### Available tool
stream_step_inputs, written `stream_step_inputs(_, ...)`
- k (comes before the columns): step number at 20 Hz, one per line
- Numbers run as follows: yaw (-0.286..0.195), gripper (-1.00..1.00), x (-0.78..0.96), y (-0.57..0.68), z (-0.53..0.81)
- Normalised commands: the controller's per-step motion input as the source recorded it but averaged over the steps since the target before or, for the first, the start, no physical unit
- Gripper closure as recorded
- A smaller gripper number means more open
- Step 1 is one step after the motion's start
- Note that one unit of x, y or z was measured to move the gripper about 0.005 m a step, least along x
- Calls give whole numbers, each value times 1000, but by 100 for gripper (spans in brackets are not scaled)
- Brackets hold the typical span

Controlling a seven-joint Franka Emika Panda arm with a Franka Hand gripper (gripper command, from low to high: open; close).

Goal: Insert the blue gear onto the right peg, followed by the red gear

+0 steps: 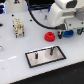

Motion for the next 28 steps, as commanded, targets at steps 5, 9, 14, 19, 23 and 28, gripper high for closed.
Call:
stream_step_inputs(5, 0, -100, -565, 0, -162)
stream_step_inputs(9, 0, -100, -384, -1, -141)
stream_step_inputs(14, 0, 100, -325, -51, -88)
stream_step_inputs(19, 0, 100, -251, -13, -35)
stream_step_inputs(23, 0, 100, -291, -58, -107)
stream_step_inputs(28, 0, 100, -249, -17, -38)
